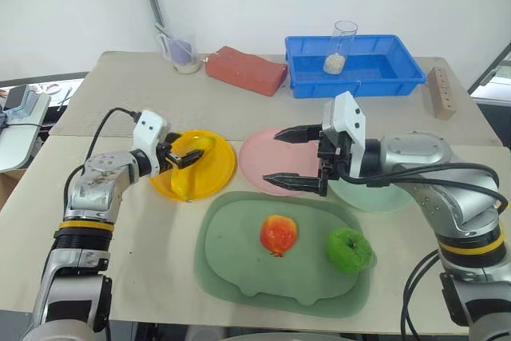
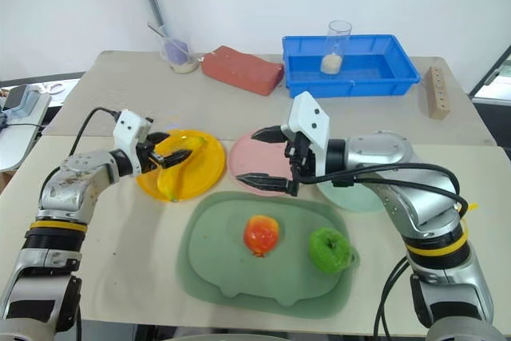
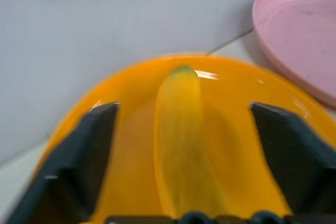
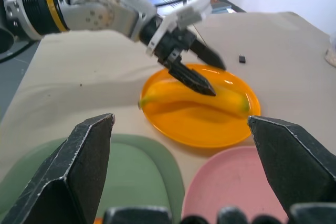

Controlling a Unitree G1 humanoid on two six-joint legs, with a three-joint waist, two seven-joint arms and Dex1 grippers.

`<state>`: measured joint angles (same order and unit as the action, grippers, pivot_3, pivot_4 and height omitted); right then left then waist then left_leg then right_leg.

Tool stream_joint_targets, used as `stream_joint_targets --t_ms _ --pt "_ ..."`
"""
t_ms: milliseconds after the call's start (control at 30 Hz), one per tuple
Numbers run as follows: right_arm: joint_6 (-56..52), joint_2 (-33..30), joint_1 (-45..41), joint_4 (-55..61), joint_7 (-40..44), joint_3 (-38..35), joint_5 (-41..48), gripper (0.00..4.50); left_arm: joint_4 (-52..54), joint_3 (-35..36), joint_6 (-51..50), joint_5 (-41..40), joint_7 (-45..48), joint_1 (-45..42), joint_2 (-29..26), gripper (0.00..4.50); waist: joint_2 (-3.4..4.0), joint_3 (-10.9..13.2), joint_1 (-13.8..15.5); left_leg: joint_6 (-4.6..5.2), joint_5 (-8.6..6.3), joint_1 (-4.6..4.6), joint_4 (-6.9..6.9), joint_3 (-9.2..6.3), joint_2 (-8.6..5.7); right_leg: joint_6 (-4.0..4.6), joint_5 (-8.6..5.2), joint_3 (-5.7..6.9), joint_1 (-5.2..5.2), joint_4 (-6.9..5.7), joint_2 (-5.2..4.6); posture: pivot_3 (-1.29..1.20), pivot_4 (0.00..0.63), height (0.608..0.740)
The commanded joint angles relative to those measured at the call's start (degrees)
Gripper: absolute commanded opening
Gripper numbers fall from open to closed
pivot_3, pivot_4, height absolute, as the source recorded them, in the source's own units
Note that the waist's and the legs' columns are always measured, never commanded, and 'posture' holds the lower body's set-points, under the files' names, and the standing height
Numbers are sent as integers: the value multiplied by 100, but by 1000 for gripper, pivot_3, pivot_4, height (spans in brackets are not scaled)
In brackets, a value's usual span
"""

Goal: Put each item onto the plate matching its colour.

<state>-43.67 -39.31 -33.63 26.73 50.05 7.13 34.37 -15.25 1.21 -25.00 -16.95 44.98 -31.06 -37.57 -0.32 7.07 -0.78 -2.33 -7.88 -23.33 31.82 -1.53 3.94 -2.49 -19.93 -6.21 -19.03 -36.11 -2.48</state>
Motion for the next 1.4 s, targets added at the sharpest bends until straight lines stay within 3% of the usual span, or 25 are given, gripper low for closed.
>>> stream_joint_targets --t_ms 33,333,567,867,1200,1400 --pt "119 -179 106 119 109 -240 5 4500 528 265 66 -118 377 -160 -369 4451 0 0 -4 0 0 0 -1 0 0 0 0 0 0 0 0 0 150 740" --pt "275 -1056 794 383 1137 -89 64 4500 3190 -23 186 -1162 2313 753 -996 4451 3 0 -7 -1 -1 7 -2 6 1 0 -1 -2 20 13 -4 0 150 740" --pt "543 -944 1000 377 1227 361 -279 4500 4096 -289 587 -1272 2977 1506 -1106 4451 2 3 -52 1 -1 17 -1 4 8 -1 -4 -2 30 13 2 0 150 740" --pt "244 -1037 1039 756 1207 154 49 4500 3118 -1803 1983 10 3060 1426 -134 4451 0 3 16 1 -2 8 8 7 0 2 -3 -13 29 31 0 0 150 740" --pt "-453 -2284 2002 1605 1247 -1479 978 4500 1786 -2342 2706 621 2962 821 707 4451 -4 5 13 7 -4 8 11 4 -2 0 -3 -12 66 31 1 0 150 740" --pt "-612 -2579 2338 1837 1081 -2107 1322 4500 1531 -2521 2874 714 2994 736 1017 4451 1 3 -14 9 -5 12 12 4 -1 -2 -5 -12 69 28 1 0 150 740"
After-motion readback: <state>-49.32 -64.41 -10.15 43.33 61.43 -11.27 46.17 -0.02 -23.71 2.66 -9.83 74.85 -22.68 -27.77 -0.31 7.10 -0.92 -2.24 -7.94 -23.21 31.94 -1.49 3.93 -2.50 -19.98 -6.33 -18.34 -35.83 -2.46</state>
